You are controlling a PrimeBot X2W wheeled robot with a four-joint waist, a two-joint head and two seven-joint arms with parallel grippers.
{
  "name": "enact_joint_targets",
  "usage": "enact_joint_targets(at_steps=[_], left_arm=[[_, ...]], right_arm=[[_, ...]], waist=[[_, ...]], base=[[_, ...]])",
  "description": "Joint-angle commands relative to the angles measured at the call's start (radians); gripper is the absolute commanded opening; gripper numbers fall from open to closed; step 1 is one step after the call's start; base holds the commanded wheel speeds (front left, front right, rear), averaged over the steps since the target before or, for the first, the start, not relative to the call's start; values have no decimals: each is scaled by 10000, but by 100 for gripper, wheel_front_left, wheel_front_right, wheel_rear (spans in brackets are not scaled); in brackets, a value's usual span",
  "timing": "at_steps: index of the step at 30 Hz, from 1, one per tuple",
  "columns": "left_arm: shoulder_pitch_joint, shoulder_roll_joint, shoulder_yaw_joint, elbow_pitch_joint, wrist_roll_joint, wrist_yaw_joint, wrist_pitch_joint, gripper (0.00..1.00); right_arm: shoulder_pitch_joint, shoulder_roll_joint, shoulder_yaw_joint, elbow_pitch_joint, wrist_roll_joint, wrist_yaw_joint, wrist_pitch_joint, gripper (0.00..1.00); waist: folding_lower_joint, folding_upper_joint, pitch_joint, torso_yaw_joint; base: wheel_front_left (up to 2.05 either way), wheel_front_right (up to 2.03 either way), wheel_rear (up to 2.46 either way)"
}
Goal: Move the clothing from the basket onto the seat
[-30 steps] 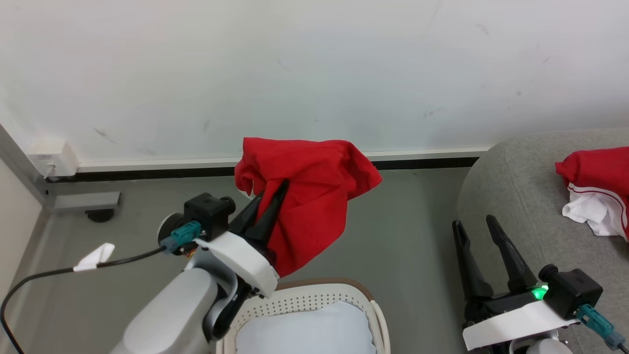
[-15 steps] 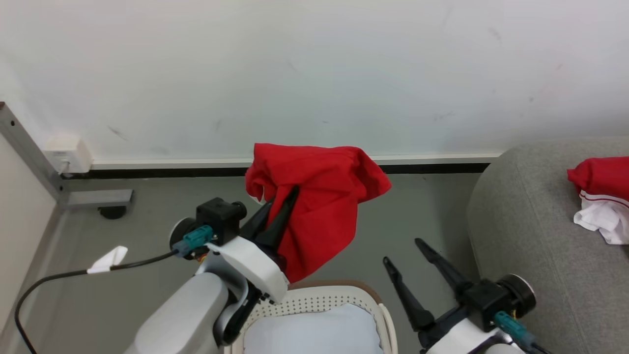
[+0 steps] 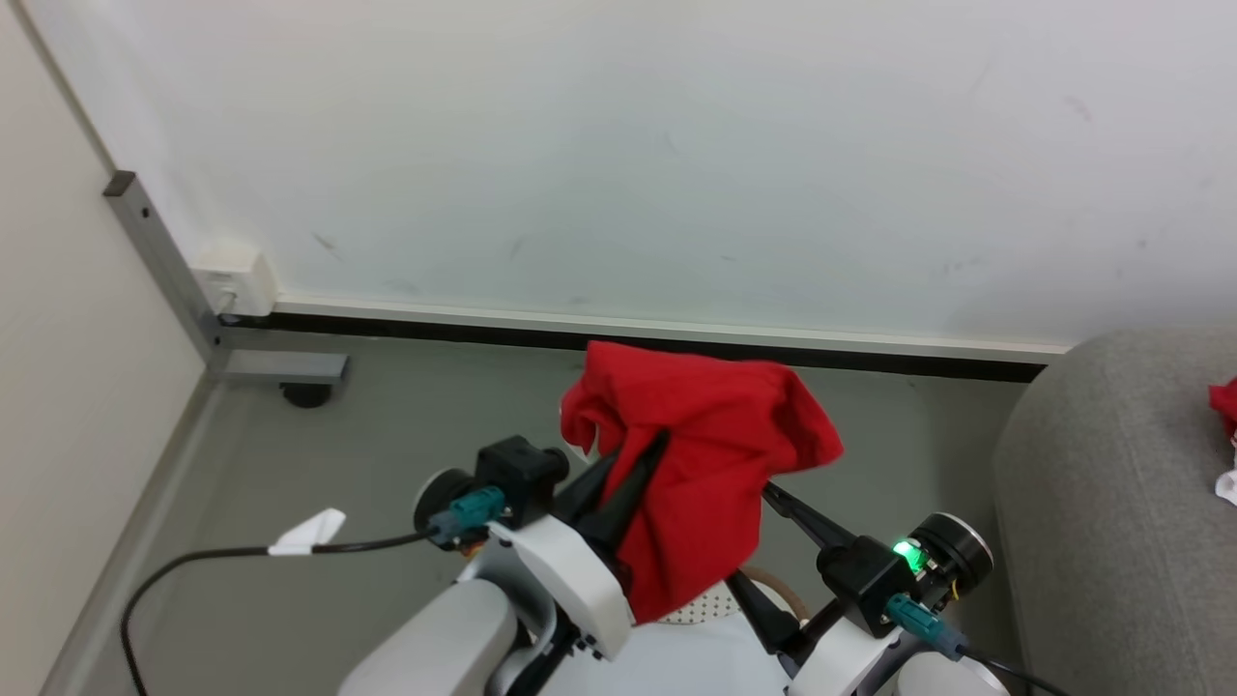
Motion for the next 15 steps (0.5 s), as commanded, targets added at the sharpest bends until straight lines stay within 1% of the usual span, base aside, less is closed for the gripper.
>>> enact_joint_targets(at_steps=[1,10,14,15], left_arm=[[153,-74,-123,41,61,-55,51,0],[210,-437,-710,345,114,-235,79,0],[130,-531,-828,450,80,-287,70,0],[119,-548,-854,476,62,-302,65,0]], right_arm=[[-164,-30,29,130,-17,-22,9,100],[-502,103,170,770,-94,-22,8,100],[-636,195,232,806,38,-22,6,100],[-639,211,260,772,103,-22,6,80]], waist=[[0,0,-39,186],[0,0,-89,660],[0,0,-95,767],[0,0,-102,782]], base=[[0,0,0],[0,0,0],[0,0,0],[0,0,0]])
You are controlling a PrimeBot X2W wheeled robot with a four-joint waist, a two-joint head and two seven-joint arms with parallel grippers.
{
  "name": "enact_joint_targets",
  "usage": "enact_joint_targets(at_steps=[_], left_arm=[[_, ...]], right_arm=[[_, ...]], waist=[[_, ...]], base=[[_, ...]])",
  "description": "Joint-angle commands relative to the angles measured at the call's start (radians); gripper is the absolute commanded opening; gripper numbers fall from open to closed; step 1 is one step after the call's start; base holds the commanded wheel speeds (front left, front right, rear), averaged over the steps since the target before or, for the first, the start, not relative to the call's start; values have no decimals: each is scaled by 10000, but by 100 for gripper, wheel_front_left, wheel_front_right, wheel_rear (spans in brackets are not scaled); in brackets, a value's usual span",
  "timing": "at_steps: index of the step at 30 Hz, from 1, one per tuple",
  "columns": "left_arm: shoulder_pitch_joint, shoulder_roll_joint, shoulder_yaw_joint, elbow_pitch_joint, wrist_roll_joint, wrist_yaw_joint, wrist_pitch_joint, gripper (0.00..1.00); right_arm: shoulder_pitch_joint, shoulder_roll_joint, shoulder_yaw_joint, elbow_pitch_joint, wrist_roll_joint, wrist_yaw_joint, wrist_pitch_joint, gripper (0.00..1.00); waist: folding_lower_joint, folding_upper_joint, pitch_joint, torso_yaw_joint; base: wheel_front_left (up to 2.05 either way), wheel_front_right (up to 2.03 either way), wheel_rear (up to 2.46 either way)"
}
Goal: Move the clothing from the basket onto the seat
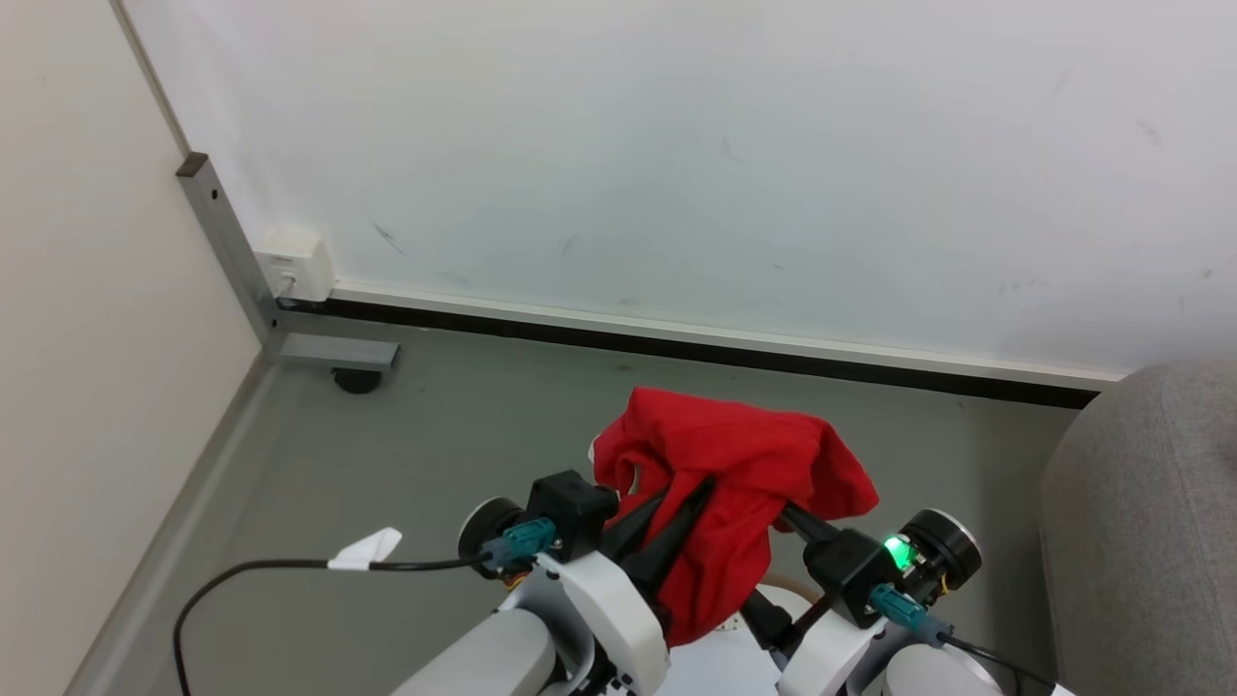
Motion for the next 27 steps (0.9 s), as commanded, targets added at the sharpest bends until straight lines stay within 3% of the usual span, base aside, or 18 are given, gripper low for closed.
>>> enact_joint_targets(at_steps=[1,2,19,21,27], left_arm=[[2,-44,-44,63,-29,-59,-19,0],[1,-55,-52,87,-45,-68,-26,0],[-66,115,354,62,-176,99,-141,3],[-34,70,502,-32,-255,110,-163,100],[46,138,622,-326,-86,145,-167,100]], right_arm=[[-210,66,63,-66,164,-22,1,34],[-199,71,106,-88,248,-22,1,0],[217,52,-323,-439,1483,-24,-1,0],[279,14,-415,-527,1469,-24,2,0],[440,-119,-814,-809,1283,-24,1,0]], waist=[[0,0,-15,21],[0,0,-22,24],[0,0,43,-278],[0,0,39,-328],[0,0,45,-673]], base=[[0,0,0],[0,0,0],[0,0,0],[0,0,0],[0,0,0]])
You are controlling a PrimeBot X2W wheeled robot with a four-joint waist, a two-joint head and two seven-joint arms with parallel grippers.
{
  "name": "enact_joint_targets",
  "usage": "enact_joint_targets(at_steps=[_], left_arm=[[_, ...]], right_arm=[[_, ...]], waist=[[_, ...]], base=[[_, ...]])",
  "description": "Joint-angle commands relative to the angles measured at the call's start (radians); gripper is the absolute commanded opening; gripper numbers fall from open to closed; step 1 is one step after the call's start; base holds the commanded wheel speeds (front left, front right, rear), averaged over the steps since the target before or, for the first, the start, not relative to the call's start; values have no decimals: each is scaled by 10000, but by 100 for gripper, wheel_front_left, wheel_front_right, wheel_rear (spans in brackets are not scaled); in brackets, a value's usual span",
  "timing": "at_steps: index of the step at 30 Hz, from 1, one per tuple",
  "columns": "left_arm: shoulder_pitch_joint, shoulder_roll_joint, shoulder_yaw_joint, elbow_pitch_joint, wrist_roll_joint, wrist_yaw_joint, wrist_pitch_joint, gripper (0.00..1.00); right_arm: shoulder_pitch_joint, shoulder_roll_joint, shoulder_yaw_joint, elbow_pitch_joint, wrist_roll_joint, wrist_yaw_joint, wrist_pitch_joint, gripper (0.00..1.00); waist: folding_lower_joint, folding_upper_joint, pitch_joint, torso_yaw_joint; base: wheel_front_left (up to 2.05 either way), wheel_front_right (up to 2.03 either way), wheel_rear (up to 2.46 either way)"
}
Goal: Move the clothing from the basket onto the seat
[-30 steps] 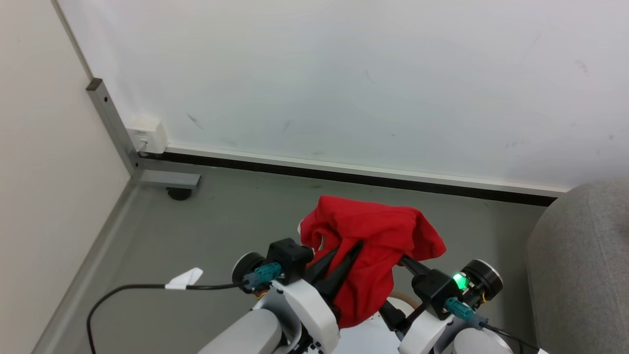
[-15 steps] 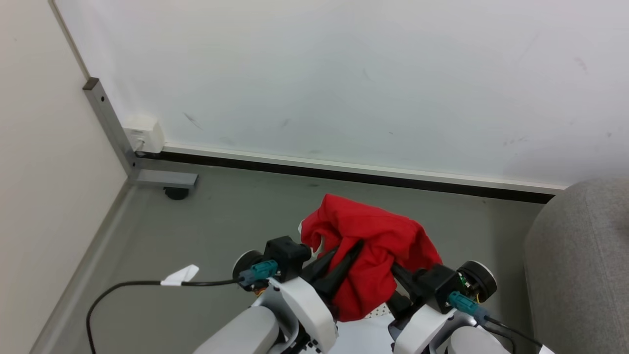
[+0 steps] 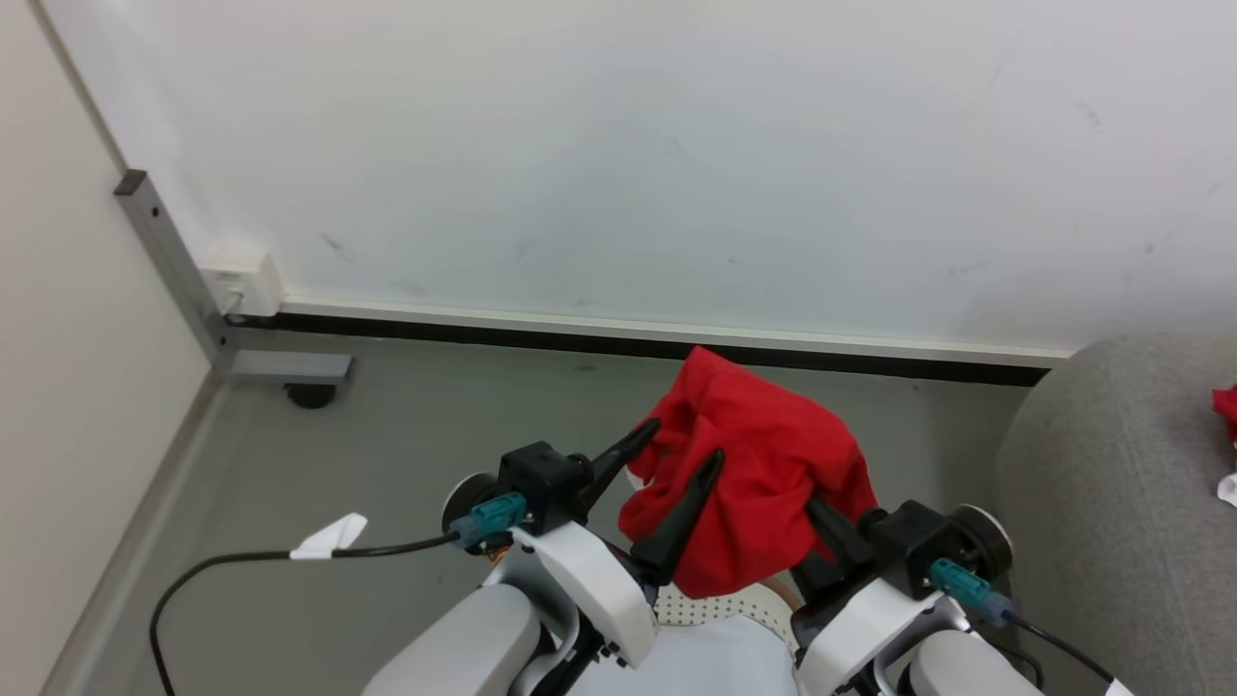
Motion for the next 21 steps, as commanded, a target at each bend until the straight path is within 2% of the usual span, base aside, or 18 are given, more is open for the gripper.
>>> enact_joint_targets(at_steps=[1,9,21], left_arm=[[114,99,66,-118,75,52,-29,100],[218,221,265,-663,296,155,-33,100],[319,453,528,-1256,702,112,-30,100]], right_arm=[[158,-131,-189,-57,-64,-26,1,0],[347,-483,-1152,-360,-291,-26,1,0],[630,-962,-2620,-1097,-698,-26,1,0]], waist=[[0,-1,15,-219],[0,-1,148,-1214],[0,-1,662,-3404]], base=[[0,0,0],[0,0,0],[0,0,0]])
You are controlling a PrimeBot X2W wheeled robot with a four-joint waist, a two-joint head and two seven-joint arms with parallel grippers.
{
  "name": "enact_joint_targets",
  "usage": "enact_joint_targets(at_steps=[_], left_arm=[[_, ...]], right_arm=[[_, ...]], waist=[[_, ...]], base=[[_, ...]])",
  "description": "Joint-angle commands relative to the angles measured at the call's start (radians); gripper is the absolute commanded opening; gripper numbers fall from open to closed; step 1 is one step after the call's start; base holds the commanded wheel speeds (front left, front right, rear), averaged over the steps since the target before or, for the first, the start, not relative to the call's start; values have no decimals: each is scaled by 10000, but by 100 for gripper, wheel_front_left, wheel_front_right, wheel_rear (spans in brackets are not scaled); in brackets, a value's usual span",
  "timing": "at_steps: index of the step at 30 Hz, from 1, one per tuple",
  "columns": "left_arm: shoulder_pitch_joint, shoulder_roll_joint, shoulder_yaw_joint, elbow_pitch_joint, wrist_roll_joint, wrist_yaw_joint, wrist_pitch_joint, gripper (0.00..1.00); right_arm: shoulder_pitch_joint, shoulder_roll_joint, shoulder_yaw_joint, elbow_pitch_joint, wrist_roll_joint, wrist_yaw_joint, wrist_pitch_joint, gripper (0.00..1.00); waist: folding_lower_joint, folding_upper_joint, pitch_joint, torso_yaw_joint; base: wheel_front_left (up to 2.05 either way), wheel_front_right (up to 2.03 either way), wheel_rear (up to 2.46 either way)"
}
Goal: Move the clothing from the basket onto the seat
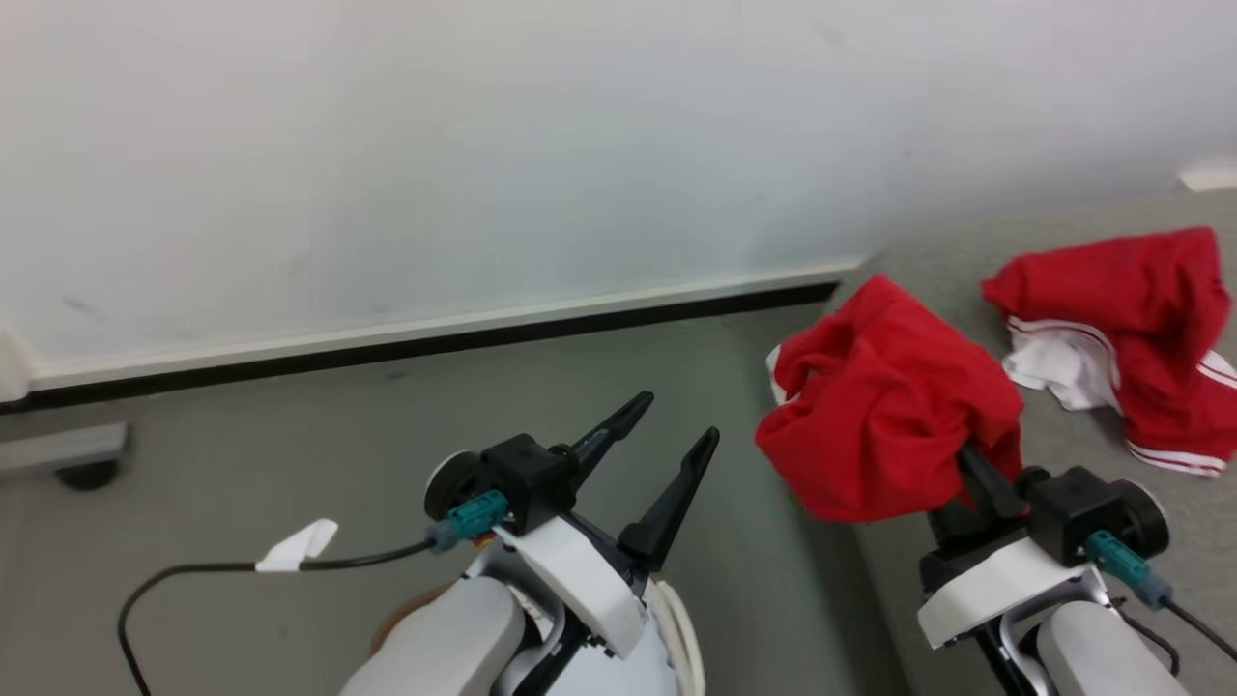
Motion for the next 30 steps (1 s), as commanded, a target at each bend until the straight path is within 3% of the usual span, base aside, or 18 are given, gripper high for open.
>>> enact_joint_targets(at_steps=[1,16,30], left_arm=[[62,140,111,-43,91,7,-5,100],[201,-55,103,100,376,-197,-6,100],[-59,-23,77,143,546,-324,-3,100]], right_arm=[[135,-104,-259,-170,-66,-26,3,0],[802,-235,-823,-755,-134,-25,3,0],[293,-454,-1583,-926,202,-26,3,0]], waist=[[0,0,269,-878],[0,0,338,-2673],[0,0,913,-2665]], base=[[0,0,0],[0,0,0],[0,0,0]])
